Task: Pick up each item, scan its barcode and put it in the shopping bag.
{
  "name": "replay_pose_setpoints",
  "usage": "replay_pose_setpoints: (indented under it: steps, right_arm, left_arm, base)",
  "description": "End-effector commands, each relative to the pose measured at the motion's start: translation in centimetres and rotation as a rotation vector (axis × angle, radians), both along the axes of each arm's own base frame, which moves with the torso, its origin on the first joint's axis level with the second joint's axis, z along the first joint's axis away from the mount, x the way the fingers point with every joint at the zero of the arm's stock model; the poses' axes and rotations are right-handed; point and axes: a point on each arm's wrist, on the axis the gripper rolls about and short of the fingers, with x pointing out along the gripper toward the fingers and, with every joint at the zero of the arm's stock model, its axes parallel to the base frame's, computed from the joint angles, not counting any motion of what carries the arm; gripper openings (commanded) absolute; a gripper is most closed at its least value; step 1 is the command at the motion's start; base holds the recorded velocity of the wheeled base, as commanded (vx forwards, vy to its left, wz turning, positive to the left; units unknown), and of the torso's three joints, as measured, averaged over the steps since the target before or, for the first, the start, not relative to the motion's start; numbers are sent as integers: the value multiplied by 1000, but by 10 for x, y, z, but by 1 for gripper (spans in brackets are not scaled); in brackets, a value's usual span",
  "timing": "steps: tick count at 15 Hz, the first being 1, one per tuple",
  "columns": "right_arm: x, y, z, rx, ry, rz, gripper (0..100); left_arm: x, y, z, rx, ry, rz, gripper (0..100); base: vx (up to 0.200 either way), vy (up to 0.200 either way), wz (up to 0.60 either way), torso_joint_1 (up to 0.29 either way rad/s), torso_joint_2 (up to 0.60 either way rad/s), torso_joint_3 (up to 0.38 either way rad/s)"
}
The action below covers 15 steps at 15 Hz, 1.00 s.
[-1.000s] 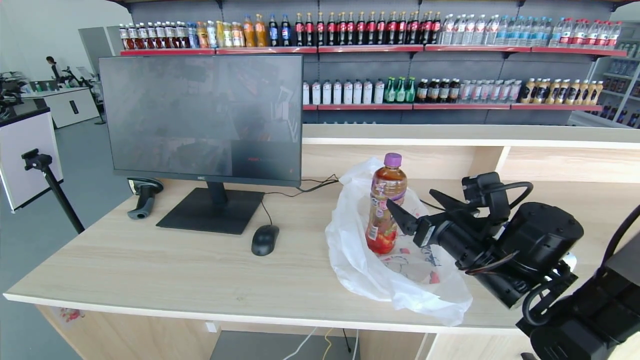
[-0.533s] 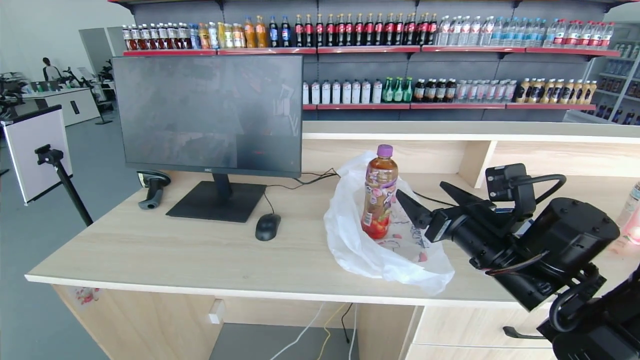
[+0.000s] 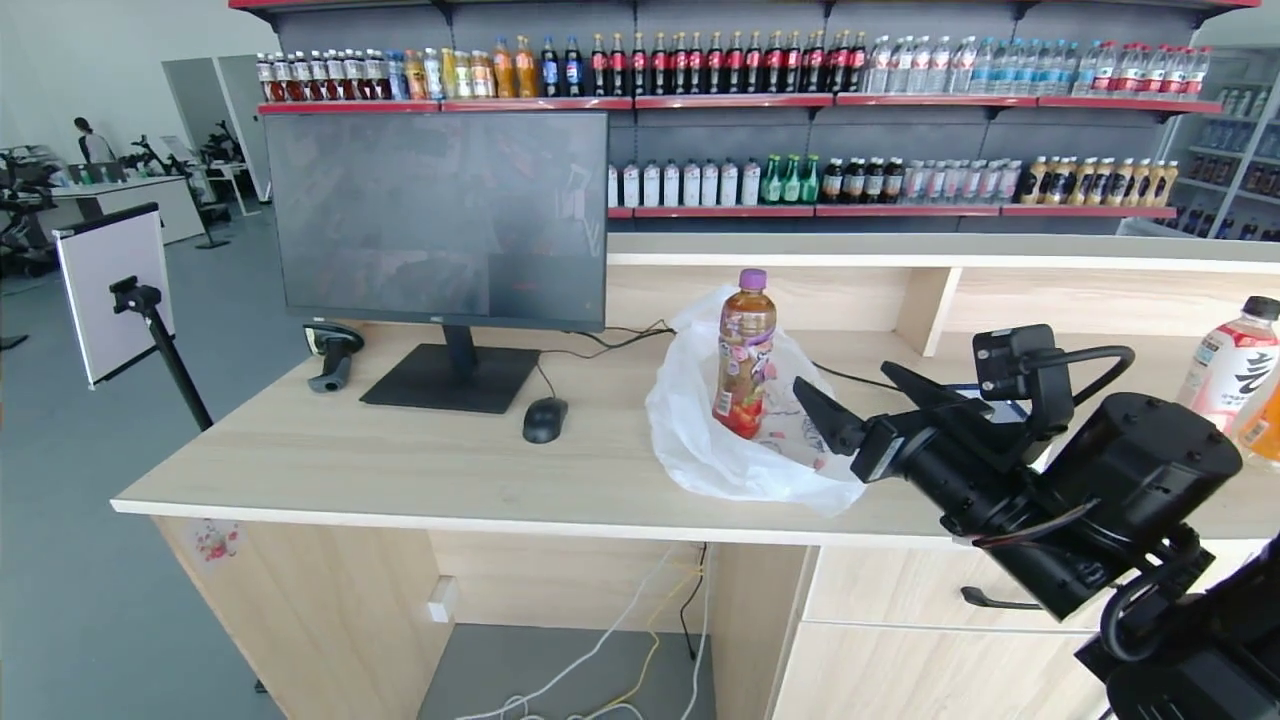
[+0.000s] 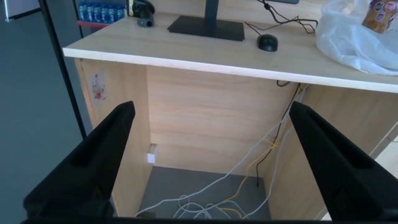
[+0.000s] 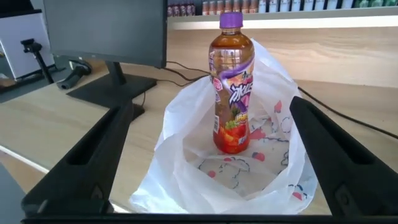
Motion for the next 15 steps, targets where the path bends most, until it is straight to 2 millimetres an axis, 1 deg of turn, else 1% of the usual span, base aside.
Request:
replay_pose_setpoints:
  steps: [1, 2, 3, 15]
  right_arm:
    - [3, -4, 3, 6, -13, -16, 100]
    - [6, -6, 8, 16, -32, -28, 100]
    - [8, -8, 8, 15, -34, -36, 100]
    - [0, -11, 6, 7, -18, -36, 100]
  left_arm:
    - [0, 0, 0, 0, 0, -1, 100]
    - [0, 0, 0, 11, 0, -1, 100]
    - [0, 0, 0, 20, 2, -2, 100]
    - [0, 0, 0, 5, 0, -2, 100]
  base:
    - [0, -200, 0, 27, 12, -12]
    - [0, -200, 0, -7, -2, -2]
    - [0, -200, 0, -12, -7, 2]
    - [0, -200, 0, 4, 5, 1]
